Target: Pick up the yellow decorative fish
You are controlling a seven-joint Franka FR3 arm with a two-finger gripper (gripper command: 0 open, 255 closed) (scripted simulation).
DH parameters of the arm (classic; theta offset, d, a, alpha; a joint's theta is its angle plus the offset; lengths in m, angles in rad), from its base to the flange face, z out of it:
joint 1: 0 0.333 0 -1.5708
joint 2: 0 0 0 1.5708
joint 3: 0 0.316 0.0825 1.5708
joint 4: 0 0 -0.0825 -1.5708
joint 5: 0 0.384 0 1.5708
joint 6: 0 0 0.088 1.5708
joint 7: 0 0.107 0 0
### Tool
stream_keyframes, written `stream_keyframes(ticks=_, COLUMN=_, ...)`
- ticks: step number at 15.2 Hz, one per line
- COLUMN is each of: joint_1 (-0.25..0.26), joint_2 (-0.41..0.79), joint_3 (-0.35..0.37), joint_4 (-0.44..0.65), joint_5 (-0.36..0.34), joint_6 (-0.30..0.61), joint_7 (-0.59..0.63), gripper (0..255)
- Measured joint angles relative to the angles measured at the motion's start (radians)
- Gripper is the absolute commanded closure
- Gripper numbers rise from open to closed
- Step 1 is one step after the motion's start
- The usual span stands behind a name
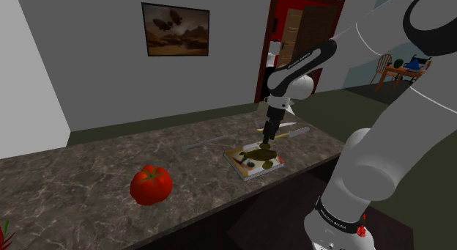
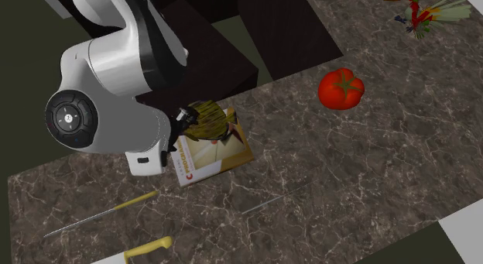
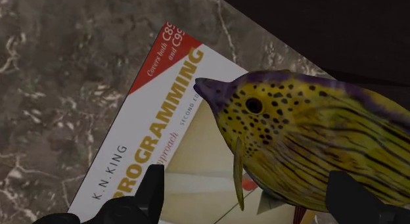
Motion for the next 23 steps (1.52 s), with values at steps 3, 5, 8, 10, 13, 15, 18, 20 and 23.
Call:
stream_keyframes(ticks=3, joint_1=0.005, joint_2=0.013, joint_3=-0.002, joint_4=-0.003, joint_5=0.008, joint_6=0.014, joint_7=-0.006, gripper=255)
stream_keyframes(ticks=5, joint_1=0.006, joint_2=0.014, joint_3=-0.003, joint_4=-0.003, joint_5=0.009, joint_6=0.016, joint_7=-0.007, gripper=255)
stream_keyframes(ticks=8, joint_1=0.006, joint_2=0.015, joint_3=-0.003, joint_4=-0.003, joint_5=0.01, joint_6=0.017, joint_7=-0.007, gripper=255)
stream_keyframes(ticks=10, joint_1=0.006, joint_2=0.015, joint_3=-0.003, joint_4=-0.003, joint_5=0.01, joint_6=0.017, joint_7=-0.007, gripper=255)
stream_keyframes(ticks=13, joint_1=0.001, joint_2=-0.002, joint_3=0.002, joint_4=0.003, joint_5=0.0, joint_6=-0.003, joint_7=0.004, gripper=255)
stream_keyframes(ticks=15, joint_1=-0.006, joint_2=-0.023, joint_3=0.008, joint_4=0.012, joint_5=-0.013, joint_6=-0.031, joint_7=0.017, gripper=255)
stream_keyframes(ticks=18, joint_1=-0.013, joint_2=-0.056, joint_3=0.02, joint_4=0.029, joint_5=-0.028, joint_6=-0.076, joint_7=0.038, gripper=255)
stream_keyframes(ticks=20, joint_1=-0.022, joint_2=-0.08, joint_3=0.026, joint_4=0.038, joint_5=-0.041, joint_6=-0.106, joint_7=0.049, gripper=255)
stream_keyframes(ticks=23, joint_1=-0.027, joint_2=-0.11, joint_3=0.039, joint_4=0.058, joint_5=-0.051, joint_6=-0.153, joint_7=0.069, gripper=255)
